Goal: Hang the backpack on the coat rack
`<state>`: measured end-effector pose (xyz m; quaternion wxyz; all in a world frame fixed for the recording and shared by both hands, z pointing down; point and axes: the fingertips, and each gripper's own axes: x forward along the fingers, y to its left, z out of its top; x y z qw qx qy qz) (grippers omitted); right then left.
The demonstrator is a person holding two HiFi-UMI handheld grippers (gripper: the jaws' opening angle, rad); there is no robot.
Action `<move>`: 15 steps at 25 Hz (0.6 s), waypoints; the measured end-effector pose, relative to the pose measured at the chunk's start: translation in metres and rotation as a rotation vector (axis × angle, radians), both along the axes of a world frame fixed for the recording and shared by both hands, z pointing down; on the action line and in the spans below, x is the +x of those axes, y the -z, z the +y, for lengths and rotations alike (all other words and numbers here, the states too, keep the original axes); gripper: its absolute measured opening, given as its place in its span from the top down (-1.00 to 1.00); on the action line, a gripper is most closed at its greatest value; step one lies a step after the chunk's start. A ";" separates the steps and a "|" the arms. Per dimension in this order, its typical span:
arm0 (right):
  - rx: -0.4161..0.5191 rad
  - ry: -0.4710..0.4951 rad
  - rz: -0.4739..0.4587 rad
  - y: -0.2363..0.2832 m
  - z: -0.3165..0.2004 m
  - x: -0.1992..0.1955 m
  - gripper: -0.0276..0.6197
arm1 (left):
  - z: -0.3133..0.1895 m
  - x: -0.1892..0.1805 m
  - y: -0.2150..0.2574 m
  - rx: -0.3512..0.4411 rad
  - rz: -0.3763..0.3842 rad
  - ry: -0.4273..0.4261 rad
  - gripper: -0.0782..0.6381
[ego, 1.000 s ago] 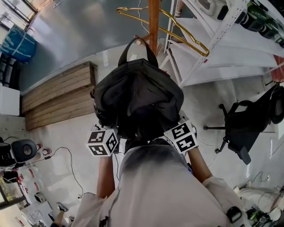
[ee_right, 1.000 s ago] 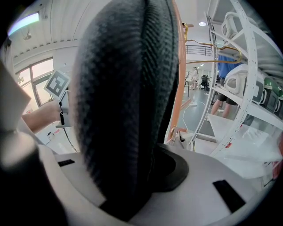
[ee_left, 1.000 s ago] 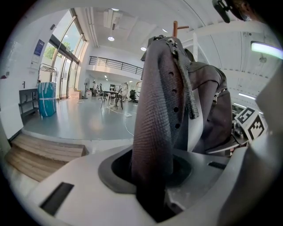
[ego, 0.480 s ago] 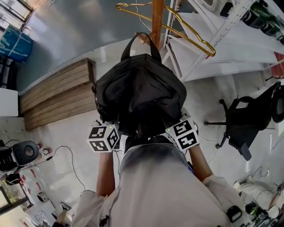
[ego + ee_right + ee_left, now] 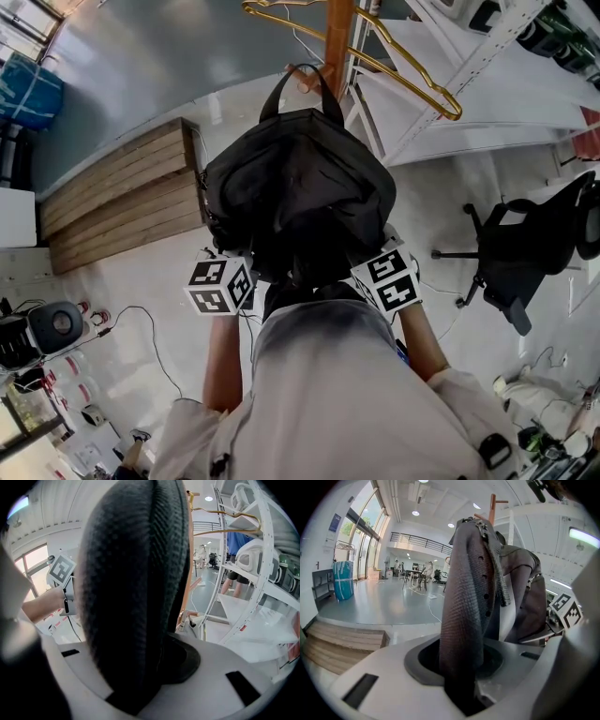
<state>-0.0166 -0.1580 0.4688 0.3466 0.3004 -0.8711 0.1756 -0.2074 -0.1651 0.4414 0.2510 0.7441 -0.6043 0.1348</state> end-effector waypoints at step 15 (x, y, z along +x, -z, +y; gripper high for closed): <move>-0.046 -0.025 -0.003 -0.011 -0.014 -0.004 0.50 | -0.019 -0.004 -0.013 -0.043 -0.004 -0.025 0.50</move>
